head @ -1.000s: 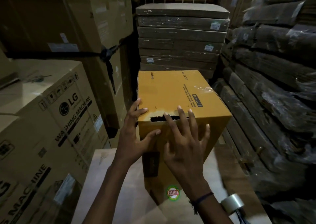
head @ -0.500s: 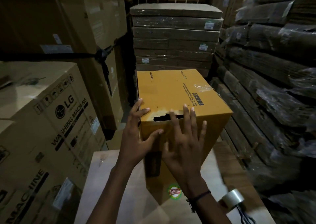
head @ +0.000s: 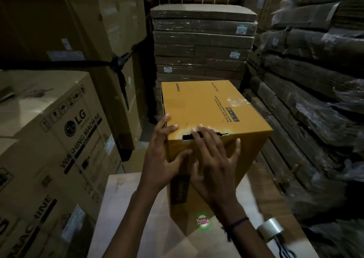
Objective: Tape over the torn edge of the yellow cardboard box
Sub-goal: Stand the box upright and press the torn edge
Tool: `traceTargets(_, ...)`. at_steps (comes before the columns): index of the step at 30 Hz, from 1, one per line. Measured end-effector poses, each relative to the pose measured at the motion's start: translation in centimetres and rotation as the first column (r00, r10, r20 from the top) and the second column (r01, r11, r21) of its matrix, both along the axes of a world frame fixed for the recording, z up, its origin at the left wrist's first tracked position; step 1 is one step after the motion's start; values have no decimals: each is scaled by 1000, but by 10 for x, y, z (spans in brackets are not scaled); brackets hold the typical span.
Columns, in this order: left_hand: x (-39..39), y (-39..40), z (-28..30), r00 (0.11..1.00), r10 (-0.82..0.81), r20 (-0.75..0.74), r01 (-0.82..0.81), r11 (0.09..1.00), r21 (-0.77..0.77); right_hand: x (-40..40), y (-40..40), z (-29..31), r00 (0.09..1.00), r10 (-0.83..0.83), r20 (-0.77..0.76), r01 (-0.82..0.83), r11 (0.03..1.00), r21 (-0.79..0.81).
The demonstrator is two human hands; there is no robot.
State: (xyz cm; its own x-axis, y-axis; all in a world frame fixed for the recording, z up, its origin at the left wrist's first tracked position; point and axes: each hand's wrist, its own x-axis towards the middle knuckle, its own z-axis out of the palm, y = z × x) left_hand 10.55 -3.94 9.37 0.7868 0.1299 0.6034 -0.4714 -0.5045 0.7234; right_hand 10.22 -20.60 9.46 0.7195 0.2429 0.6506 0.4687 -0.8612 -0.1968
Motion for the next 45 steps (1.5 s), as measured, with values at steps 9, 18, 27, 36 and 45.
traceTargets(9,3,1,5,999,44,8,-45,998,48,26,-51,17,991,116,59,-118,993,17)
traceTargets(18,2,1,15,996,92,-17,-91,994,60,64,-89,26,947,320,21,-320,942,99)
traceTargets(27,2,-3,13,985,172,-9,-171,983,69,71,-88,21,938,342,48,-344,911,229)
traceTargets(36,-3,-10,17,989,145,-30,-144,989,32,67,-91,23,933,360,24,-354,899,259)
traceTargets(45,-4,-12,16,983,185,-18,-183,980,80,71,-85,16,944,320,82,-330,909,255)
